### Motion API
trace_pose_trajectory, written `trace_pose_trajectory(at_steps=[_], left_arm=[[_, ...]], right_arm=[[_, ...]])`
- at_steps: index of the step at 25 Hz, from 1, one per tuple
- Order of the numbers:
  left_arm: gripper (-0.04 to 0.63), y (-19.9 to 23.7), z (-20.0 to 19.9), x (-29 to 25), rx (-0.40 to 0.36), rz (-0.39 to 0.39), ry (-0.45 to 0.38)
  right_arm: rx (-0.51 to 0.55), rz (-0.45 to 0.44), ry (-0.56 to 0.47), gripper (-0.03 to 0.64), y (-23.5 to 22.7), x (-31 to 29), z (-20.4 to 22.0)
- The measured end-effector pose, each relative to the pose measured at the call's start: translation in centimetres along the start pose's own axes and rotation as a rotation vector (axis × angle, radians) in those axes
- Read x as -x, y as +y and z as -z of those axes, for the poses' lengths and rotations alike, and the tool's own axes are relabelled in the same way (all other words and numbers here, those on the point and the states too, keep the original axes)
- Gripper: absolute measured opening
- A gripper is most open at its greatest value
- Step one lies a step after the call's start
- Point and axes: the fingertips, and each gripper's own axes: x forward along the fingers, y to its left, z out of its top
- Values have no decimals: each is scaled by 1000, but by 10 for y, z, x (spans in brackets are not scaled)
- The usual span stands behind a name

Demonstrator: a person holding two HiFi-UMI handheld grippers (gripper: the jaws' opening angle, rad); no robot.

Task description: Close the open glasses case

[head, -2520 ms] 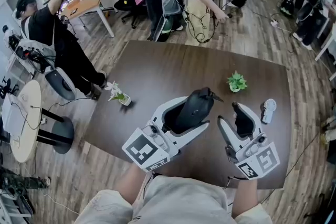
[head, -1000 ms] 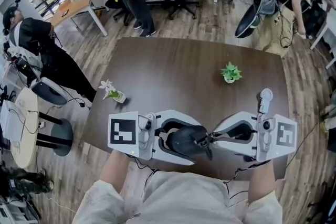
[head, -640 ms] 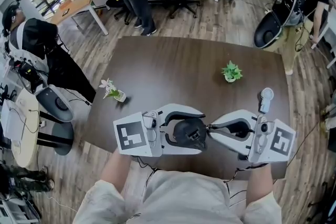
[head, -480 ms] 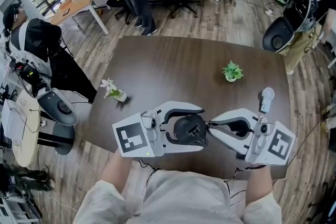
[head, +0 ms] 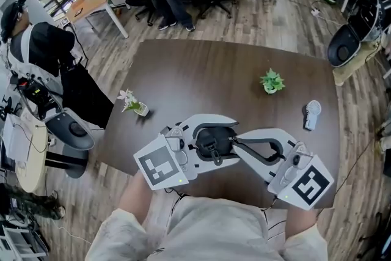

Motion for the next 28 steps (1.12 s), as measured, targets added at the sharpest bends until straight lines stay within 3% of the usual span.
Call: trace_pose_trajectory(at_steps=[9,13,18,22,28], left_arm=[[258,-3,7,4,-12,8,19],[258,-9,19,2,-27,40,80],[256,-10,25,2,-24,66,101],[255,-7,14,10,-9,74,50],[255,3,-11,26,85,41,-99]], right_arm=[[113,-24,184,9,6,2,19],[241,-58,332,2,9,4,35],[415,-68,377,2,10,0,37],[447,-49,428,2,8,1,46],[375,-23,440,2,2,0,73]])
